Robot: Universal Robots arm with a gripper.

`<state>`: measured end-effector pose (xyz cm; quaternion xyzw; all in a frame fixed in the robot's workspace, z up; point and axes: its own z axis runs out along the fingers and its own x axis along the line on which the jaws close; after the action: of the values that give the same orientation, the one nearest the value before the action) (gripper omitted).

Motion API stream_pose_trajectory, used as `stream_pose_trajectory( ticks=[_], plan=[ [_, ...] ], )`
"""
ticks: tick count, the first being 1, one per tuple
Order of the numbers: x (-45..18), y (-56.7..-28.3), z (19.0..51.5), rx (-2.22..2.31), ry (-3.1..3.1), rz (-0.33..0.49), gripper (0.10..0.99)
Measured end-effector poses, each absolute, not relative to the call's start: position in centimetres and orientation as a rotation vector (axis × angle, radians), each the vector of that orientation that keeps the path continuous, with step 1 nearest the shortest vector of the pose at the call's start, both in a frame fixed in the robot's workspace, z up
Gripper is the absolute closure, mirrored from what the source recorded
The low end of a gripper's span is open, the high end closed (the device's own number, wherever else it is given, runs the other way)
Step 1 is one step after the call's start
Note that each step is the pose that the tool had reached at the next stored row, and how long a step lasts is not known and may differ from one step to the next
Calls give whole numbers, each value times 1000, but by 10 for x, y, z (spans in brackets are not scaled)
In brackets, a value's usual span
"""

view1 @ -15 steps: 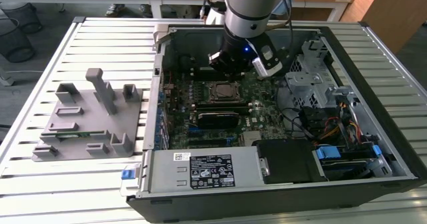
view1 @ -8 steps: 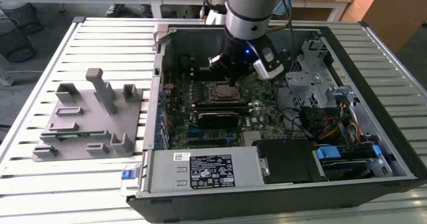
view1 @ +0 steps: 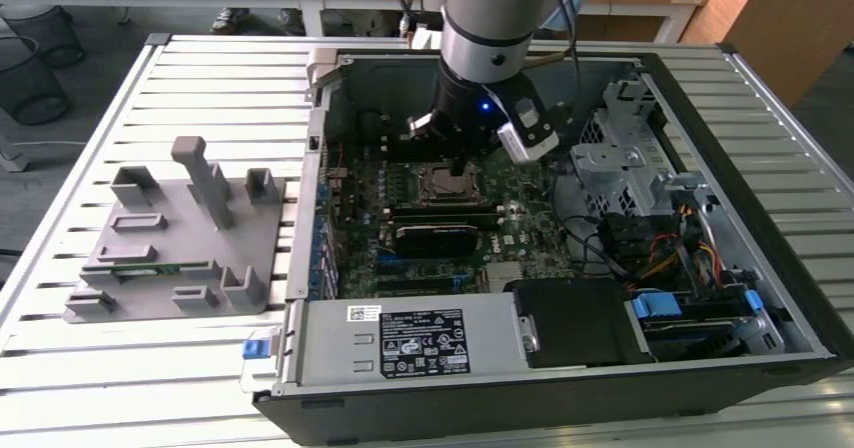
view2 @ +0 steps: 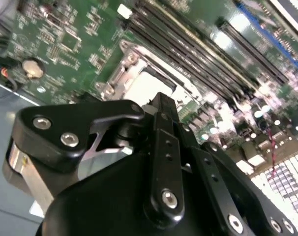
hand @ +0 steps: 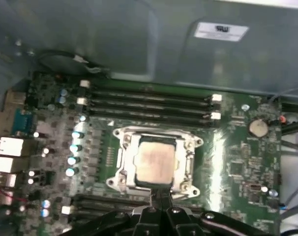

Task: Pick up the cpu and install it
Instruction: 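Install the second cpu locking lever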

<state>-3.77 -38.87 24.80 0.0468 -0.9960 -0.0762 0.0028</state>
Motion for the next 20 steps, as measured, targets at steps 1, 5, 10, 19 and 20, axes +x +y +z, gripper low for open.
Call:
stream_pose_trajectory(
  ticks=[1,5,10,19,20],
  plan=[
    [-40,-389,248,147,-3123,-239,980],
    [-42,-394,248,147,-3123,-239,980],
    [-42,-402,247,147,-3123,-239,980],
    [-56,-406,244,147,-3123,-239,980],
    [-57,-406,244,147,-3123,-239,980]
  ],
)
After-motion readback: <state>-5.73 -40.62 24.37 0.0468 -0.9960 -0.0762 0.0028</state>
